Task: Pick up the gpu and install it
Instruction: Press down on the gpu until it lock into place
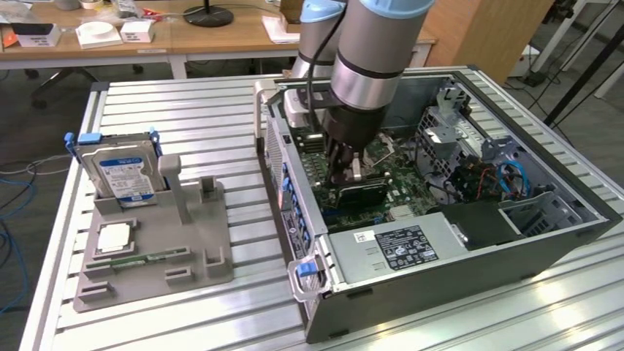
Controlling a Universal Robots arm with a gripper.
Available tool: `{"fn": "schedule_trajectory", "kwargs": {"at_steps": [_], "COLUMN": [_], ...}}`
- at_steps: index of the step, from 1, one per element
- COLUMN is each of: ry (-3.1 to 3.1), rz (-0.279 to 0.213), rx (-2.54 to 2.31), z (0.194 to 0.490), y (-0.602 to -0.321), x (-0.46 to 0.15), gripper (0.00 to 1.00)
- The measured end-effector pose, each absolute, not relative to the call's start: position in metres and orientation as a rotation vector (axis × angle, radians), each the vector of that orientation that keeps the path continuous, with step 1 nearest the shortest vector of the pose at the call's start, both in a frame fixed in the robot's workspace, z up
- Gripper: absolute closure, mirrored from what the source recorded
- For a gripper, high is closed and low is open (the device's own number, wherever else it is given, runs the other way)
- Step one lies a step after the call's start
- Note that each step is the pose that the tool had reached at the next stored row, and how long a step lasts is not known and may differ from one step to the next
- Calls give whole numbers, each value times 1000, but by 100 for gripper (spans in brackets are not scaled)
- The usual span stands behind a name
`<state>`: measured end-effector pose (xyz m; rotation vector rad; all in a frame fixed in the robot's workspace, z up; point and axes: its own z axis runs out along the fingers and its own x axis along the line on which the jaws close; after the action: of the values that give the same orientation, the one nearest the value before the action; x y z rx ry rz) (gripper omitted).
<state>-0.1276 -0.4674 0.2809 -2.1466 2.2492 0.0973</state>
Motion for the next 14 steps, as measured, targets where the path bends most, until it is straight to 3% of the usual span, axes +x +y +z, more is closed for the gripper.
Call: {"fn": "schedule_trajectory", "kwargs": {"at_steps": [14], "ry": [2249], "rz": [97], "rx": [-2147], "z": [290], "y": [-464], "x": [-144], "gripper": [89]}}
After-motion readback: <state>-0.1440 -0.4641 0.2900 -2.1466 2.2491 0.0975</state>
